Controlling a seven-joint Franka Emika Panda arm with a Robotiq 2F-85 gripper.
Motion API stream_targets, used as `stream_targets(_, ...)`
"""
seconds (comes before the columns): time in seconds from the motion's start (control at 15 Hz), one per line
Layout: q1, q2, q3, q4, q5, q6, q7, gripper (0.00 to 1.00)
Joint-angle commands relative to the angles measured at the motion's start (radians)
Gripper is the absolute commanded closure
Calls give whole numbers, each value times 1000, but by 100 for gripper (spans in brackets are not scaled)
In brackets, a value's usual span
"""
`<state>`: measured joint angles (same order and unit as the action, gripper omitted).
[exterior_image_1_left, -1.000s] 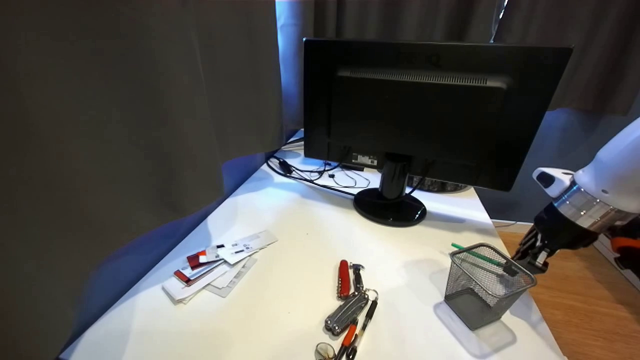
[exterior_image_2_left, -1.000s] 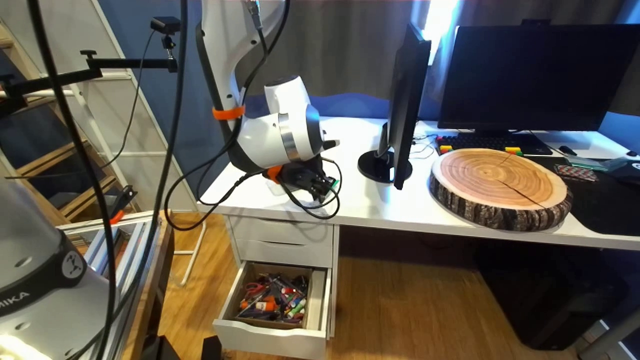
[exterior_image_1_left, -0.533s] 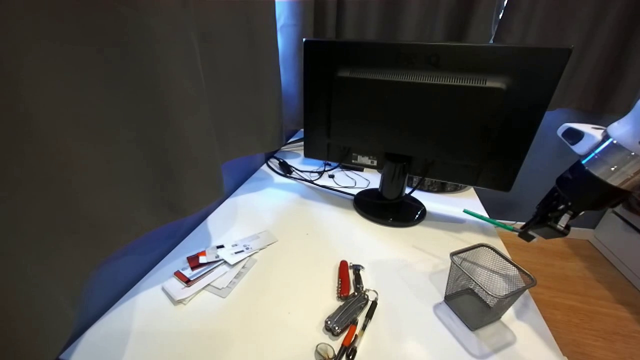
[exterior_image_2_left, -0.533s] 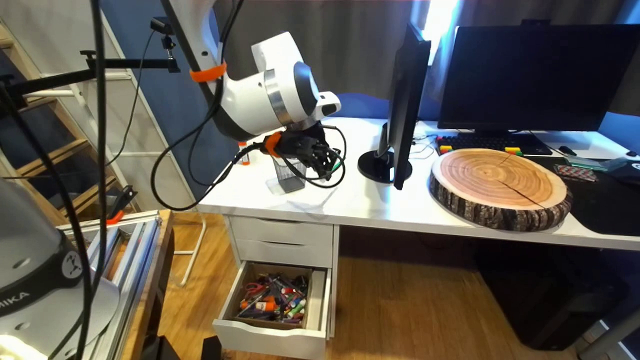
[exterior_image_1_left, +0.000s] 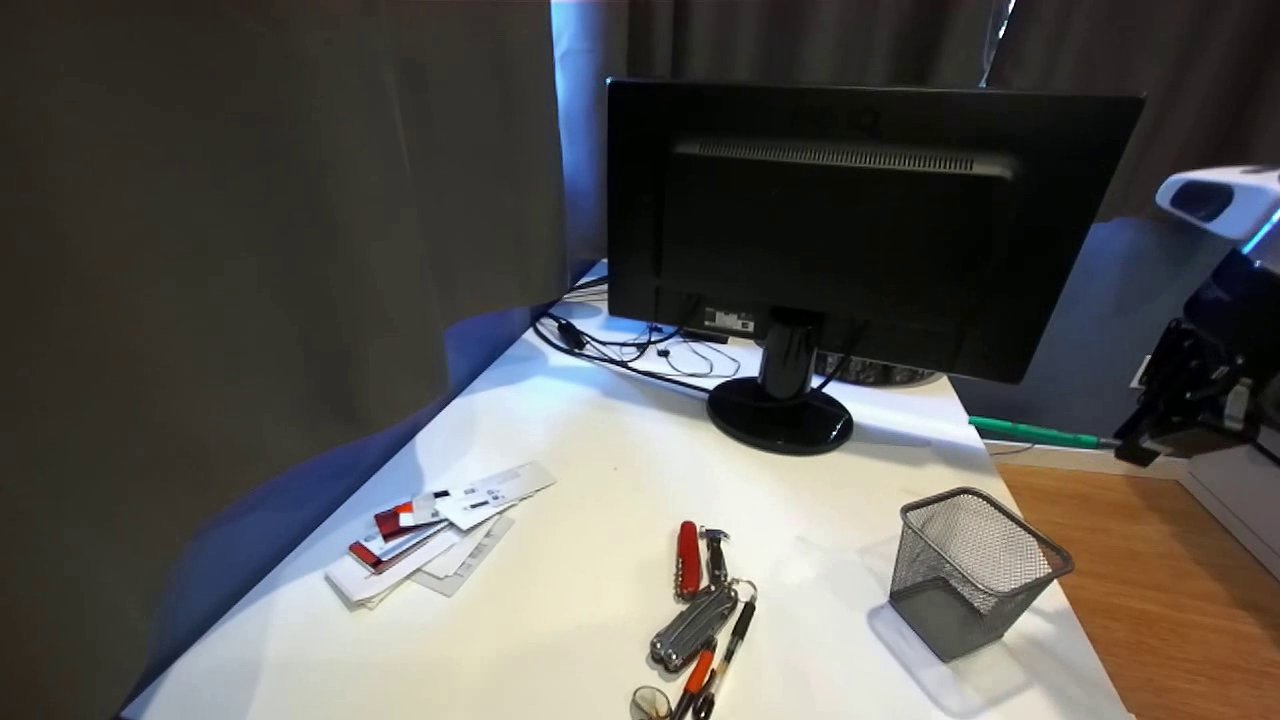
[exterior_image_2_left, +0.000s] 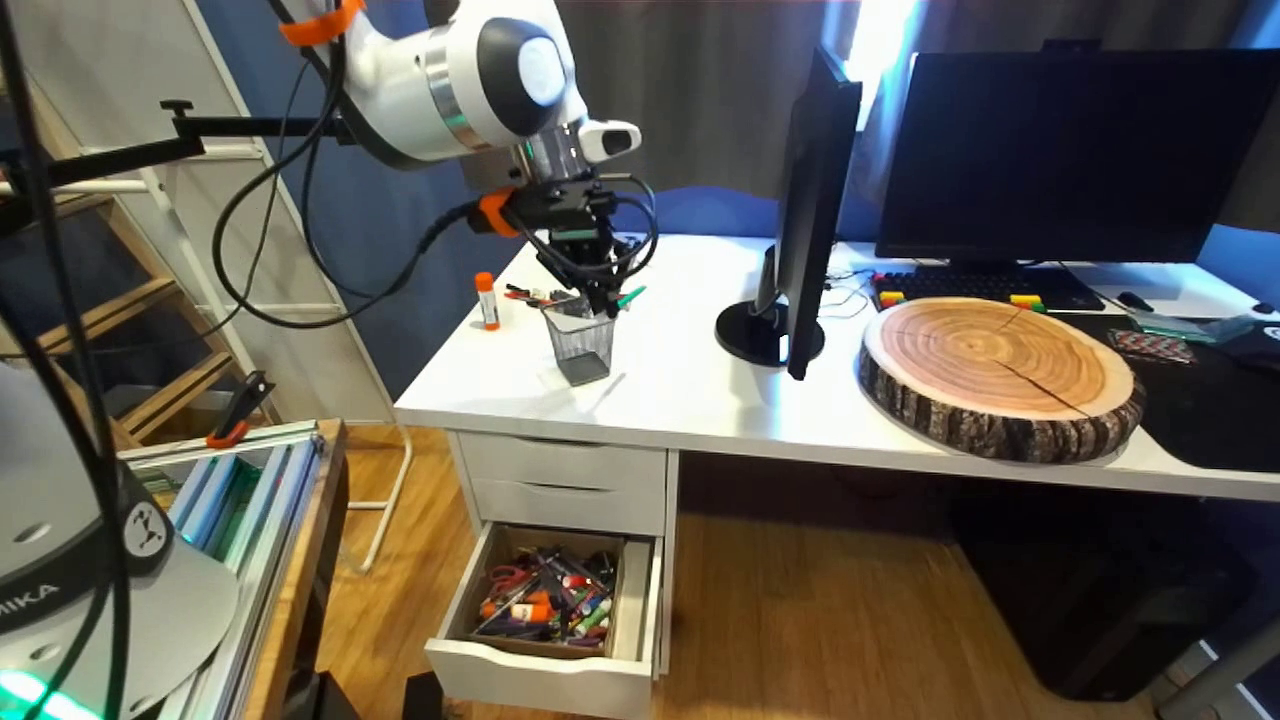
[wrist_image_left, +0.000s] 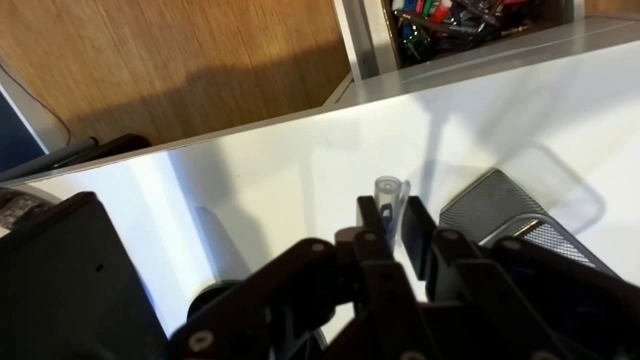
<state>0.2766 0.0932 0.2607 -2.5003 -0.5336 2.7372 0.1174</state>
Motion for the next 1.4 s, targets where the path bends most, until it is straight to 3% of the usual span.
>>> stream_targets(0.0,18,-144,35,19,152,-198,-190,96)
stream_targets(0.47,70,-87,92,237,172,-587,-360,96)
stream_targets(0.87,111,56,124,374,130,-739,-403,96)
stream_targets(1.33,159,225,118,489,87,-810,-392,96)
